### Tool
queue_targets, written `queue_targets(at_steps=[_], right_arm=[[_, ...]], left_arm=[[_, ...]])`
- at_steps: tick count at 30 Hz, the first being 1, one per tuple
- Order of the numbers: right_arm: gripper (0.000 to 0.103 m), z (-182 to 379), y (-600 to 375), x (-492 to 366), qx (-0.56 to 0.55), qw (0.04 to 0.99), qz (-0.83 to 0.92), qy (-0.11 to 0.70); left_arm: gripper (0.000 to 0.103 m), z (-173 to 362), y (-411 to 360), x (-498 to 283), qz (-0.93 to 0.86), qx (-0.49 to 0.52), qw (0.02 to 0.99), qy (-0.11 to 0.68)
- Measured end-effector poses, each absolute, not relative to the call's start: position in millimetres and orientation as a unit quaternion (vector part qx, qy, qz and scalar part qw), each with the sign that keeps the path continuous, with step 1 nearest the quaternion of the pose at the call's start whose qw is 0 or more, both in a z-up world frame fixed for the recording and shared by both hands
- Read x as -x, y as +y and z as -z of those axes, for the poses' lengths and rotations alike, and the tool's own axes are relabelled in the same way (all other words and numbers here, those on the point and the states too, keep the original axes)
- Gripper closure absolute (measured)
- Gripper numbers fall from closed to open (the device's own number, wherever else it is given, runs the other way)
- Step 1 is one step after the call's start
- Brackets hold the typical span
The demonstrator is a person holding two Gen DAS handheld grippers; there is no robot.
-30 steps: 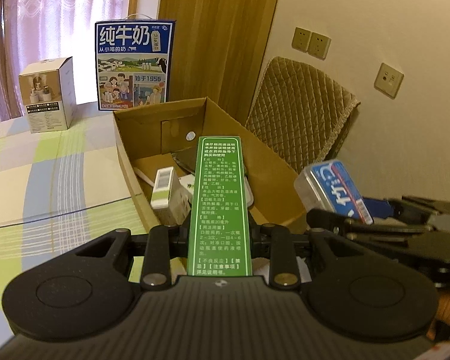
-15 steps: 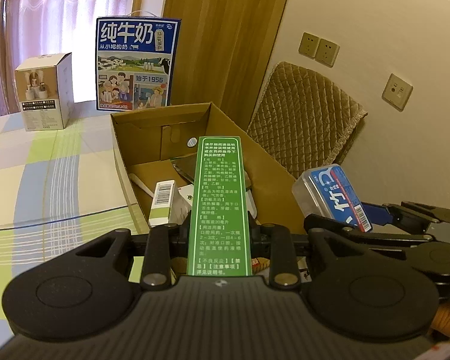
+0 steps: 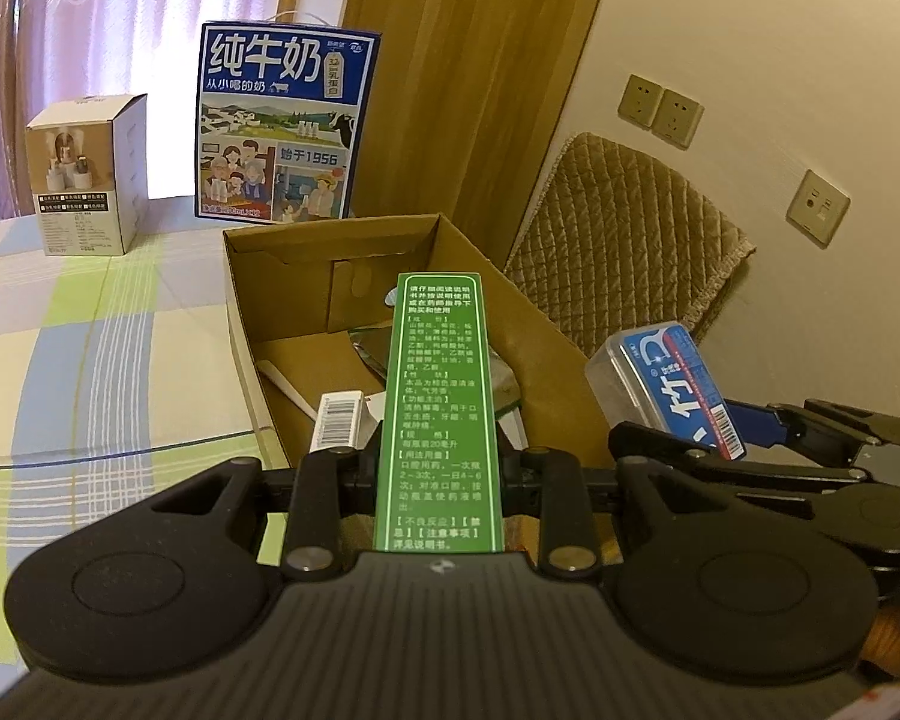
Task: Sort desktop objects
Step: 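Carry the green box and toothpick case over the cardboard box, then lower both items into the box and open both tools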
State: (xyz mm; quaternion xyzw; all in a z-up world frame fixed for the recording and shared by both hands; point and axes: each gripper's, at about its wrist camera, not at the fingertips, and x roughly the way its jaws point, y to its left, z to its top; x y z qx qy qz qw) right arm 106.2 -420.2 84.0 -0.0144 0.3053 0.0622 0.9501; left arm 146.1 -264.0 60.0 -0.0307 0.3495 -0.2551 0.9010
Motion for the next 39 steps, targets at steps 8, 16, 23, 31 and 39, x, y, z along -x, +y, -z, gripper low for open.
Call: queue_targets(at_steps=[8, 16, 23, 31, 39], right_arm=[[0.049, -78.5, -418.3, -131.9, 0.025, 0.950, -0.069, 0.305], [0.049, -67.2, -420.6, -145.2, 0.022, 0.948, -0.065, 0.312], [0.049, -61.1, -420.7, -145.3, 0.019, 0.945, -0.064, 0.320], [0.049, -64.2, -407.7, -145.0, 0.022, 0.945, -0.075, 0.318], [0.049, -63.7, -399.9, -148.8, 0.024, 0.944, -0.081, 0.318]], left_arm=[[0.078, -49.8, -267.7, -166.8, 0.253, 0.042, 0.898, 0.357], [0.058, -42.0, -265.7, -181.1, 0.250, 0.068, 0.898, 0.355], [0.059, -46.2, -251.5, -175.9, 0.236, 0.052, 0.908, 0.343], [0.059, -44.8, -239.2, -171.4, 0.228, 0.050, 0.907, 0.350], [0.059, -43.1, -231.8, -168.2, 0.224, 0.051, 0.907, 0.353]])
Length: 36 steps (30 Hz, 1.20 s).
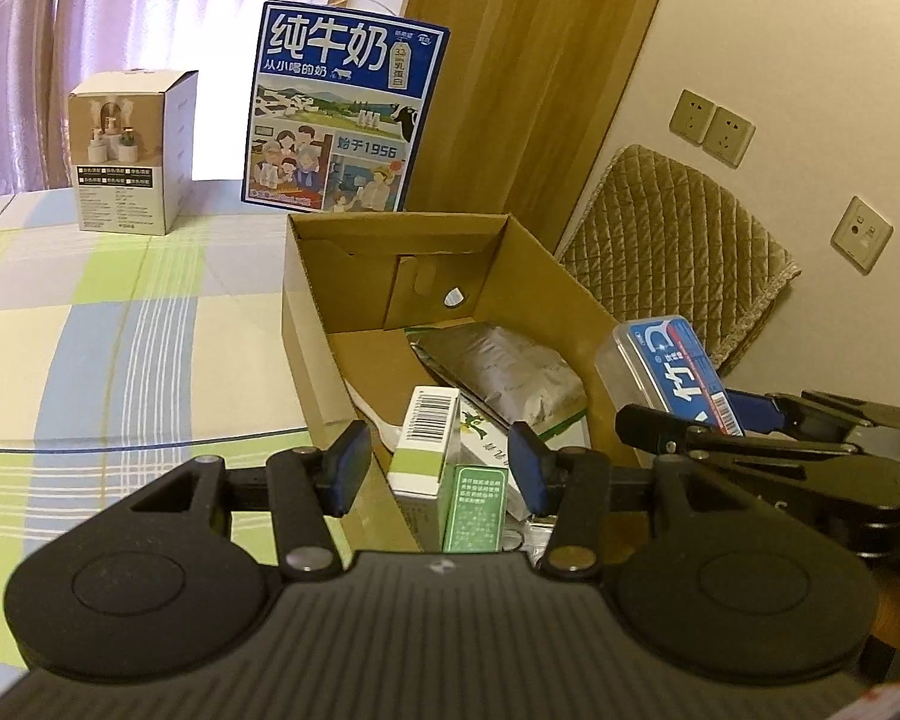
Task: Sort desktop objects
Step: 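Lower both items into the box and open both tools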
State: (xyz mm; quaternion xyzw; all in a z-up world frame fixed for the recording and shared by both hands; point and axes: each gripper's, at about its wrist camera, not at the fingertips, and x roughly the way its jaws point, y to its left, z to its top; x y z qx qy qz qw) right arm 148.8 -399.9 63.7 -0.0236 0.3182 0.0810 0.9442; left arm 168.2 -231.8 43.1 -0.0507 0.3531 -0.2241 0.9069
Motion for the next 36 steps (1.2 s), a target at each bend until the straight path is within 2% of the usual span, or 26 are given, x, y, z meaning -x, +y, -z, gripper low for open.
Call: queue_targets(at_steps=[6, 8, 9, 10, 11, 12, 13, 18, 25, 36], right_arm=[[0.049, -63.3, -396.2, -153.3, 0.018, 0.944, -0.087, 0.319], [0.049, -64.1, -396.1, -156.4, 0.011, 0.944, -0.091, 0.318], [0.049, -64.6, -396.5, -158.0, 0.006, 0.944, -0.093, 0.316], [0.045, -64.9, -397.3, -160.3, -0.002, 0.944, -0.101, 0.316], [0.025, -65.5, -398.8, -162.2, -0.010, 0.943, -0.108, 0.316], [0.018, -66.8, -400.8, -162.0, -0.017, 0.944, -0.104, 0.313], [0.016, -68.2, -403.2, -159.7, -0.022, 0.947, -0.099, 0.305], [0.015, -65.4, -415.1, -148.9, -0.032, 0.945, -0.084, 0.316], [0.015, -66.7, -431.7, -114.7, -0.048, 0.943, -0.066, 0.323], [0.004, -95.8, -428.4, -62.8, -0.035, 0.946, -0.069, 0.314]], left_arm=[[0.058, -43.7, -227.7, -166.7, 0.221, 0.052, 0.908, 0.353], [0.056, -44.3, -226.0, -166.4, 0.219, 0.053, 0.908, 0.352], [0.050, -44.2, -224.5, -166.1, 0.217, 0.053, 0.909, 0.351], [0.043, -43.9, -222.9, -165.3, 0.213, 0.053, 0.911, 0.350], [0.040, -43.5, -220.7, -164.3, 0.208, 0.052, 0.912, 0.349], [0.035, -42.9, -218.2, -163.3, 0.204, 0.052, 0.913, 0.348], [0.032, -42.2, -215.6, -161.7, 0.201, 0.052, 0.914, 0.348], [0.016, -39.0, -202.7, -149.8, 0.189, 0.054, 0.917, 0.347], [0.003, -45.3, -199.5, -124.2, 0.183, 0.042, 0.924, 0.333], [0.001, -59.1, -199.7, -78.3, 0.171, 0.034, 0.917, 0.360]])
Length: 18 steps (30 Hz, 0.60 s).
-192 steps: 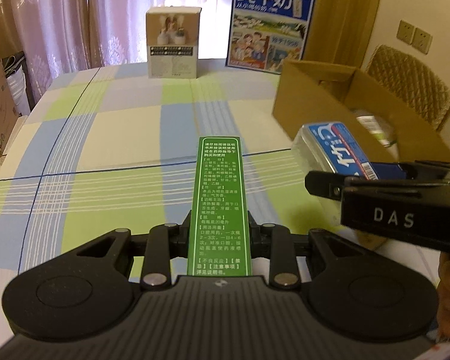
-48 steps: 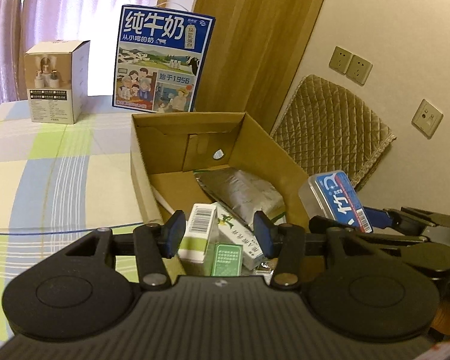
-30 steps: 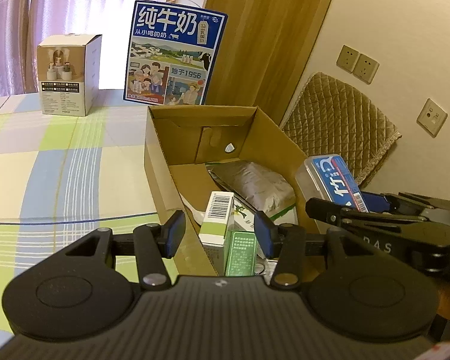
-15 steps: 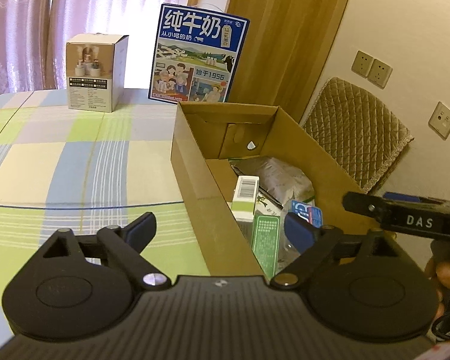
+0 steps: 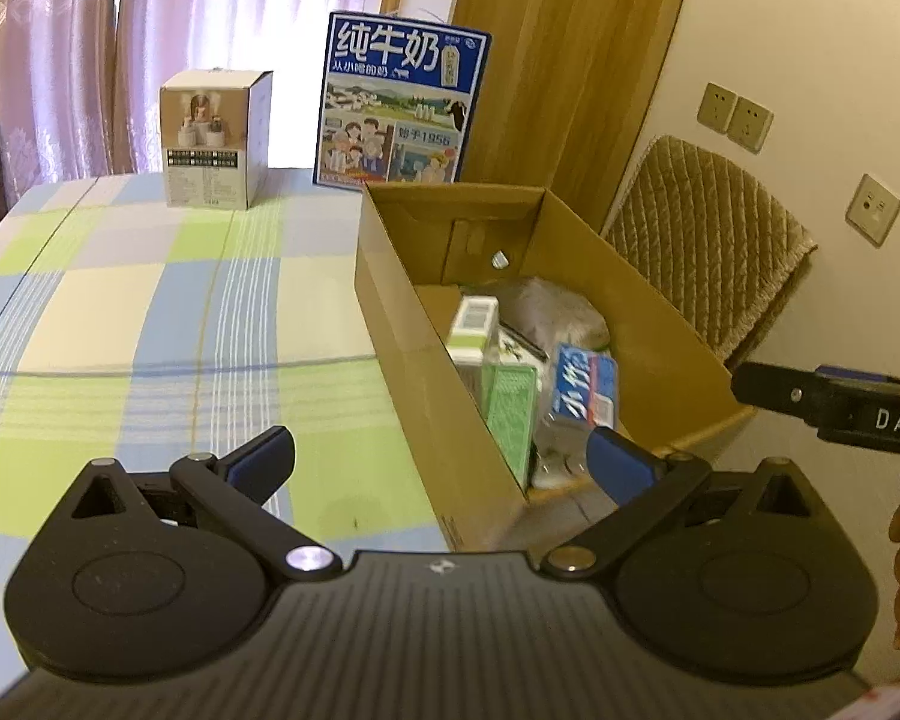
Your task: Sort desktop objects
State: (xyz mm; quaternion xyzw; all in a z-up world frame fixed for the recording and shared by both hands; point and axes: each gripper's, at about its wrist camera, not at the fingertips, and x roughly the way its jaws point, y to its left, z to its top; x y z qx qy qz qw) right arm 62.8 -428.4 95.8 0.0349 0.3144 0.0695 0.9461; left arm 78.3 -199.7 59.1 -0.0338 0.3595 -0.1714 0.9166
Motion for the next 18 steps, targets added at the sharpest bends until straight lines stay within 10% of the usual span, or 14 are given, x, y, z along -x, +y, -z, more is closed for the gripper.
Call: queue_targets(at_steps=[18], right_arm=[[0.002, -121.0, -422.0, 23.1, -0.031, 0.934, -0.098, 0.341]], left_arm=[[0.001, -92.8, -201.4, 6.8, 0.137, 0.018, 0.915, 0.378]])
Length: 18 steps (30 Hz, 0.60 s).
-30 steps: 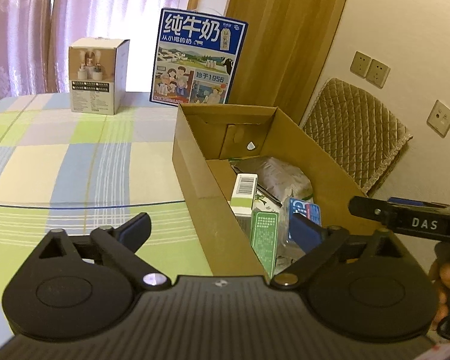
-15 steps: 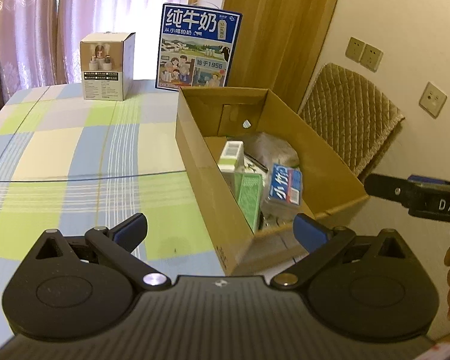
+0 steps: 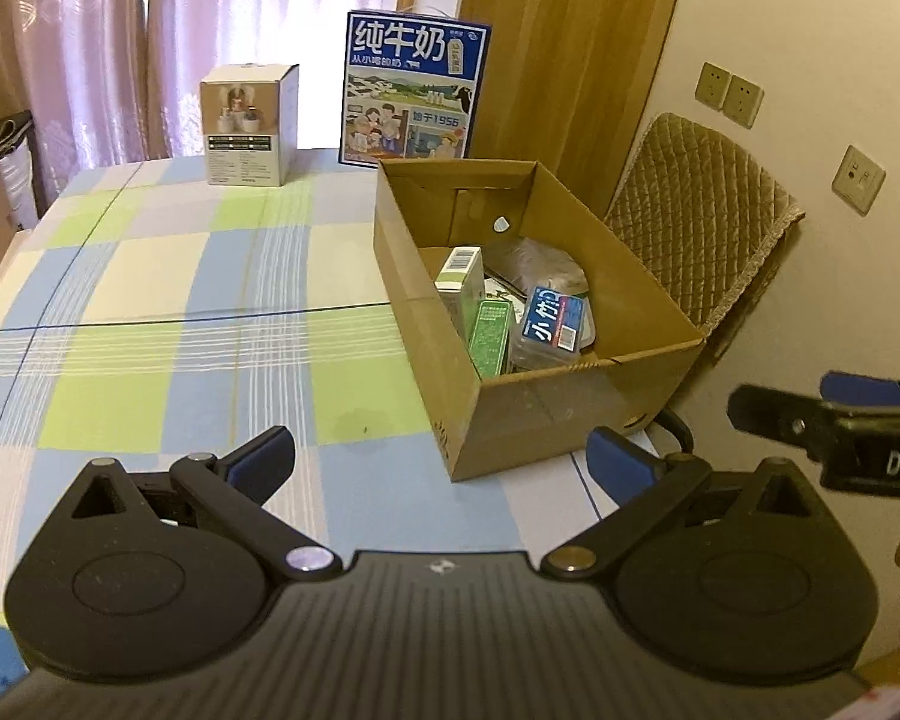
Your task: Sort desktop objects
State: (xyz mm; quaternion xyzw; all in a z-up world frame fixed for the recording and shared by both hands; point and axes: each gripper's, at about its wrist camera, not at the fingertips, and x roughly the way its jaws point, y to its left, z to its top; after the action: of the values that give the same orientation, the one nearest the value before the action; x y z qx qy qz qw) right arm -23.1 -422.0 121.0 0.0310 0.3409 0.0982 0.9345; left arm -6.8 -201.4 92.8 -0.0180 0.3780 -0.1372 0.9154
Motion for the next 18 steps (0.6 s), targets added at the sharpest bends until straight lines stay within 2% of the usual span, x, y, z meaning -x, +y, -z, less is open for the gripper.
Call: queue_targets(at_steps=[6, 18], right_arm=[[0.002, -124.6, -428.8, 49.1, -0.064, 0.930, -0.096, 0.348], [0.002, -137.9, -424.5, 71.7, -0.046, 0.932, -0.094, 0.346]], left_arm=[[0.001, -96.7, -198.5, 21.1, 0.137, 0.021, 0.914, 0.381], [0.001, -105.4, -206.4, 38.2, 0.157, 0.012, 0.914, 0.375]])
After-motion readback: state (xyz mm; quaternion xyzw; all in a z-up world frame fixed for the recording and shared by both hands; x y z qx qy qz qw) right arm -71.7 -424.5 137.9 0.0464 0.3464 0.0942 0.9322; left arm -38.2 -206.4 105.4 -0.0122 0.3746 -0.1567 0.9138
